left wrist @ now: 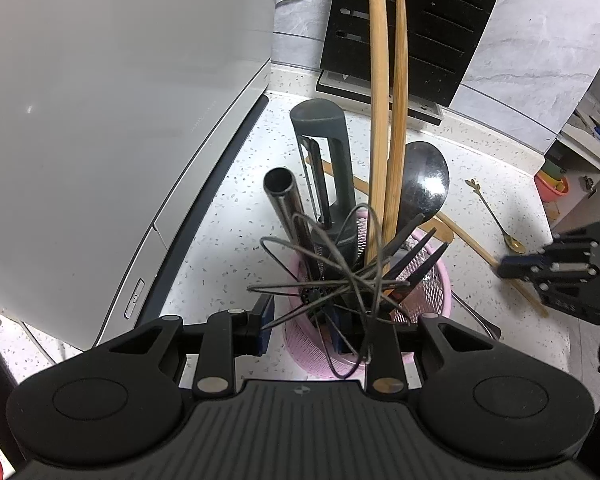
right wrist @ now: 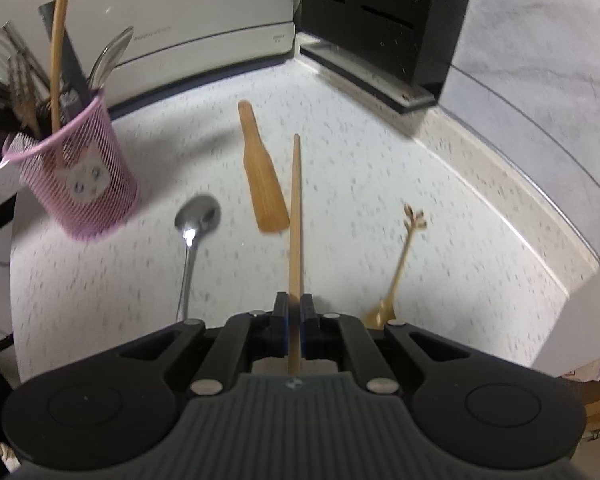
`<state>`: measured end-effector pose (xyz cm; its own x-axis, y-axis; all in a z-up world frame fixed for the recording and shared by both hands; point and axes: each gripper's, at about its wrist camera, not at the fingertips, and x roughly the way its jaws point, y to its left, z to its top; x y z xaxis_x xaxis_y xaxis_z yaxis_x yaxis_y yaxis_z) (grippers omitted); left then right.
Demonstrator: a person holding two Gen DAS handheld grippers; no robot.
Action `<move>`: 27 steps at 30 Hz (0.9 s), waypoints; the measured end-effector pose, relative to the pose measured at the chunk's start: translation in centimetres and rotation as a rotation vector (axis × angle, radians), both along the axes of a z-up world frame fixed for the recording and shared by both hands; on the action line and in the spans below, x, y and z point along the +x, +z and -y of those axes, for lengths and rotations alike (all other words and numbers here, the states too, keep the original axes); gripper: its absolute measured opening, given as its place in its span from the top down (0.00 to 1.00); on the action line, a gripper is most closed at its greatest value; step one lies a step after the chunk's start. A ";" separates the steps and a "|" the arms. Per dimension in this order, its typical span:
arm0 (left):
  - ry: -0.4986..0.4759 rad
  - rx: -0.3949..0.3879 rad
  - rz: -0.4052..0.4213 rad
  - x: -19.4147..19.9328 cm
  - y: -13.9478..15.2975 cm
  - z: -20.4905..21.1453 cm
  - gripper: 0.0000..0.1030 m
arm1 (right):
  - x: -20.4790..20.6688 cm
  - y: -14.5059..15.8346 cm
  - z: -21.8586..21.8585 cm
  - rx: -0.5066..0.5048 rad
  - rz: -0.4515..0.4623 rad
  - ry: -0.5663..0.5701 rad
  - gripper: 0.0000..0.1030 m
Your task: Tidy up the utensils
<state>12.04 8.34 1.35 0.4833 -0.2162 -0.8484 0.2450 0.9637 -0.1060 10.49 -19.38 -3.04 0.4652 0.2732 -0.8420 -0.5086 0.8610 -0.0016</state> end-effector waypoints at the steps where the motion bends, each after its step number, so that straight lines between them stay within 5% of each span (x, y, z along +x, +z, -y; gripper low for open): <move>1: 0.001 0.000 0.000 0.0 0.0 0.0 0.68 | -0.3 0.0 0.3 -0.003 -0.010 0.004 0.99; 11: 0.007 0.002 -0.001 0.0 0.0 -0.3 0.66 | -2.0 0.2 2.1 -0.038 -0.108 0.081 0.97; 20: -0.002 0.020 0.003 -0.2 -0.2 0.6 0.66 | -0.6 1.0 0.4 -0.073 -0.107 0.111 0.84; 27: -0.028 0.022 0.012 -0.4 -0.1 1.2 0.68 | 2.3 0.6 -2.3 -0.205 -0.203 0.193 0.84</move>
